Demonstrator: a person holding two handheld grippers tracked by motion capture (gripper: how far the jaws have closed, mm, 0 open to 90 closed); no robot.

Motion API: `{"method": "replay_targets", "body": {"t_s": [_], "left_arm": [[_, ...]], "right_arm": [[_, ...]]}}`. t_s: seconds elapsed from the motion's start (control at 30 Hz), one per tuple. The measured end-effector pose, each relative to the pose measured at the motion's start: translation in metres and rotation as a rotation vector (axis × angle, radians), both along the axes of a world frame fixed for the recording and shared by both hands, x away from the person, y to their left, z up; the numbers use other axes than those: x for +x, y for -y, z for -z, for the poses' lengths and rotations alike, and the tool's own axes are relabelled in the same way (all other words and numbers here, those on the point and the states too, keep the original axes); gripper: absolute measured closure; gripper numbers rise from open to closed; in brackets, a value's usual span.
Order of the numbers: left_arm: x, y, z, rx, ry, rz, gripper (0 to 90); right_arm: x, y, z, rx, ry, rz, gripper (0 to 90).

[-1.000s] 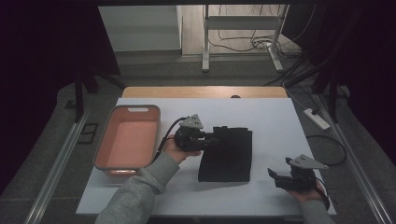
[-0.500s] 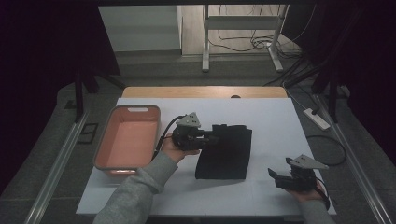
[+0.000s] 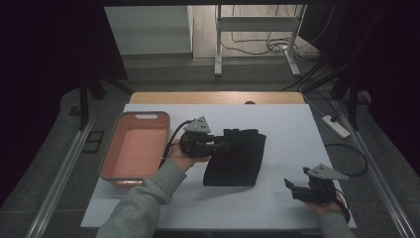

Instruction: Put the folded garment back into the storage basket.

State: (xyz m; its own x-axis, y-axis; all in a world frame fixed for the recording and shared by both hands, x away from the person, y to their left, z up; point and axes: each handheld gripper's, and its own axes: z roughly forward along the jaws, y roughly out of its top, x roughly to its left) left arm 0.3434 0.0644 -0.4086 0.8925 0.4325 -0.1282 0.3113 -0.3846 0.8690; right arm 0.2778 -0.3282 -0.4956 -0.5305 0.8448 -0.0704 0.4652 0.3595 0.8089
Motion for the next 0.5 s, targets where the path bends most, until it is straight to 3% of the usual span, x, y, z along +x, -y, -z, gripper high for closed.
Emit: {"method": "replay_targets", "body": {"t_s": [0.5], "left_arm": [[-0.001, -0.014, -0.020, 0.027, 0.028, -0.026, 73.7]], "right_arm": [[0.000, 0.000, 0.000, -0.002, 0.004, 0.006, 18.1]]}}
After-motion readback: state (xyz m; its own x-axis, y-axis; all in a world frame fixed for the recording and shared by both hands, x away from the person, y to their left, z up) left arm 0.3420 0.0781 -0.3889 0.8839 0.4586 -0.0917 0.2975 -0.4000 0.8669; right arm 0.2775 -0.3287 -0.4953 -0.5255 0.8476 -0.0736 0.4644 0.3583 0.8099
